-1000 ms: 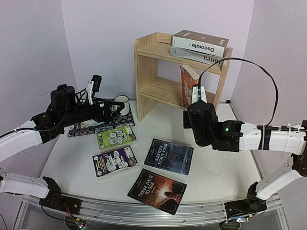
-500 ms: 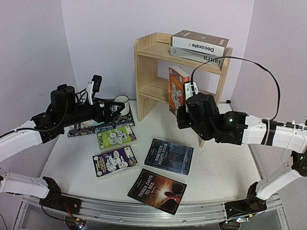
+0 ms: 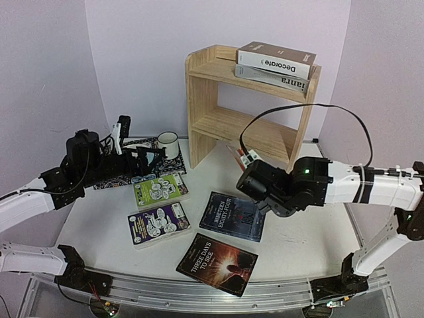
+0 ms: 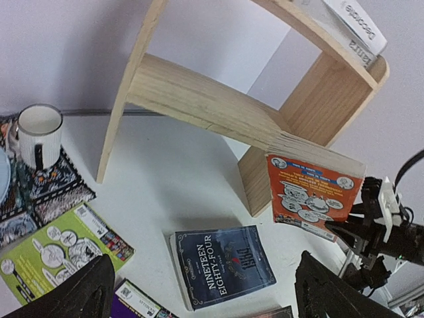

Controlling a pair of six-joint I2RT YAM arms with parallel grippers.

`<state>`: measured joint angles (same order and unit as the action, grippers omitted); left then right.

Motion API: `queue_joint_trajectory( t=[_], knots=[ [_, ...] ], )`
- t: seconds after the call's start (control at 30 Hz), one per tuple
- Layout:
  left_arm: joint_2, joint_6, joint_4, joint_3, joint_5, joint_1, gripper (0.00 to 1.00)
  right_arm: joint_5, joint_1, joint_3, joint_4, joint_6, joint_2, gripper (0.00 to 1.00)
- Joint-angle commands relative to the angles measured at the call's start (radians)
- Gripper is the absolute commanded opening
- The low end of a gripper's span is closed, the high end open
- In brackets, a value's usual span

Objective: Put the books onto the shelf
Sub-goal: Place the book on the book pile.

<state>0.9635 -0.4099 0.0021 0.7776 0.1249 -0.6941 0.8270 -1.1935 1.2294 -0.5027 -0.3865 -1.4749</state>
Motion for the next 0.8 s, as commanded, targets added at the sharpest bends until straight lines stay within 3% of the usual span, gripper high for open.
queue_joint_trajectory(
  t=[0.0,0.27,0.47,0.57,0.77],
  knots=[
    [-0.046,-0.247,0.02,-0.105,-0.088,0.001,0.96,0.216,-0.043,0.106,-0.217,-0.035,-0.113,0.01],
    [-0.136,-0.348,-0.008,-0.203,-0.112,0.001,0.96,0.125,-0.091,0.196,-0.394,-0.047,-0.392,0.06],
    [-0.181,-0.372,-0.081,-0.206,-0.148,0.001,0.96,-0.128,-0.102,0.19,-0.246,0.006,-0.439,0.11],
    [-0.185,-0.398,-0.096,-0.214,-0.142,0.001,0.95,-0.218,-0.101,0.186,-0.156,0.02,-0.43,0.08],
    [-0.192,-0.486,-0.095,-0.248,-0.105,0.001,0.95,-0.299,-0.101,0.232,-0.091,0.013,-0.461,0.07]
  ],
)
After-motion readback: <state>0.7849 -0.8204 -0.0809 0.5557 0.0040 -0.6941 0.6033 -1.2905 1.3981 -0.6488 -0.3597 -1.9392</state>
